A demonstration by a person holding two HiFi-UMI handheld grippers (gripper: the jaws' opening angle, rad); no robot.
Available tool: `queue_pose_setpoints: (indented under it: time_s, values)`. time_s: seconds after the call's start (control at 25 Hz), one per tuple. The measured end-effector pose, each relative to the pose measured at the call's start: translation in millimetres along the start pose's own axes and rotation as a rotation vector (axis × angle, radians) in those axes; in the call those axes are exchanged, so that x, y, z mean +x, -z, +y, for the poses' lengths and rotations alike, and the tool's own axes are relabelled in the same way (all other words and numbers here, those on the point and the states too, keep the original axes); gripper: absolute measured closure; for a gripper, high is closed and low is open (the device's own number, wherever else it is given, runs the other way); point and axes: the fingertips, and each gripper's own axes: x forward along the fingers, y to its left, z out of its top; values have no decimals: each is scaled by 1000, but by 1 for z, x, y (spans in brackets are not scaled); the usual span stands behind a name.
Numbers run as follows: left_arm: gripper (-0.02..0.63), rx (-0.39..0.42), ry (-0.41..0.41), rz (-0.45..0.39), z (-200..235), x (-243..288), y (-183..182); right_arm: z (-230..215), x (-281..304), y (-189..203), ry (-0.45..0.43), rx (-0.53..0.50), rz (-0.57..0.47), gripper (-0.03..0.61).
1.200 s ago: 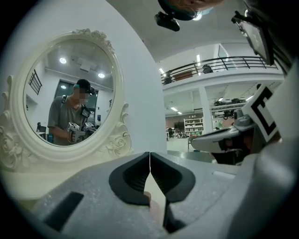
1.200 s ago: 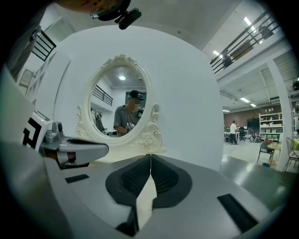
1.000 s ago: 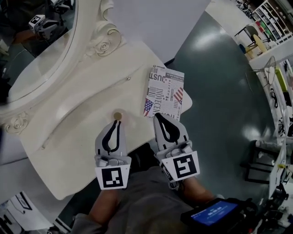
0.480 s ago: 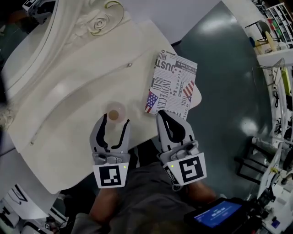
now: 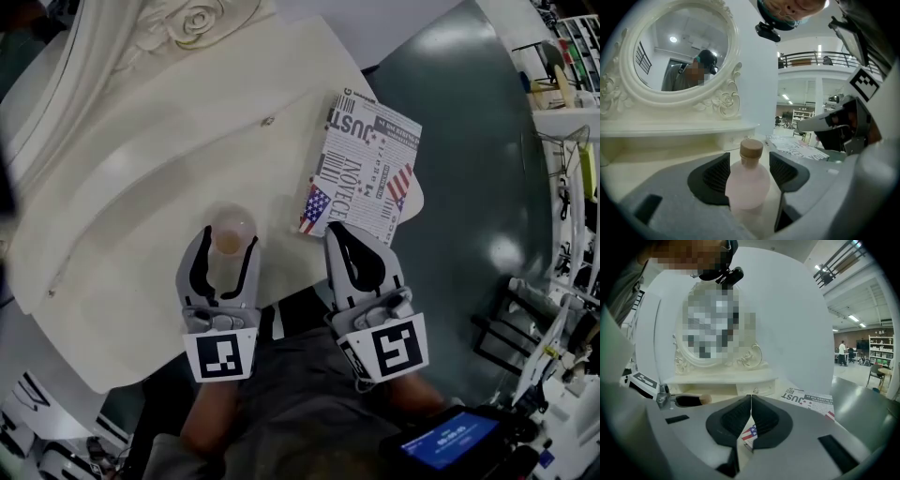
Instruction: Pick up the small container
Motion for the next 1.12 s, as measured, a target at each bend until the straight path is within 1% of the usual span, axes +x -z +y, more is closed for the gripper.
queue_pose_setpoints:
  time_s: [0.24, 0.32, 0.4, 0.64, 0.8, 1.0, 1.12]
  values:
    - [343, -3, -13, 6, 2, 3, 6, -1, 8, 7, -18, 5, 19, 565]
    - [363, 1, -25, 4, 4, 4, 6, -1, 9, 8, -20, 5, 21, 565]
    - [367, 3, -33, 7, 5, 4, 6, -2, 9, 8, -22, 5, 20, 565]
    - [367, 3, -38, 1, 5, 4, 5, -4, 10, 7, -22, 6, 19, 565]
    - [368, 19, -41, 12, 4, 4, 5, -4, 10, 8, -23, 7, 19, 565]
    - [382, 34, -42, 14, 3, 3, 4, -4, 9, 8, -21, 7, 23, 565]
    - [400, 33, -49, -4, 2, 2, 0, -4, 8, 6, -22, 7, 18, 565]
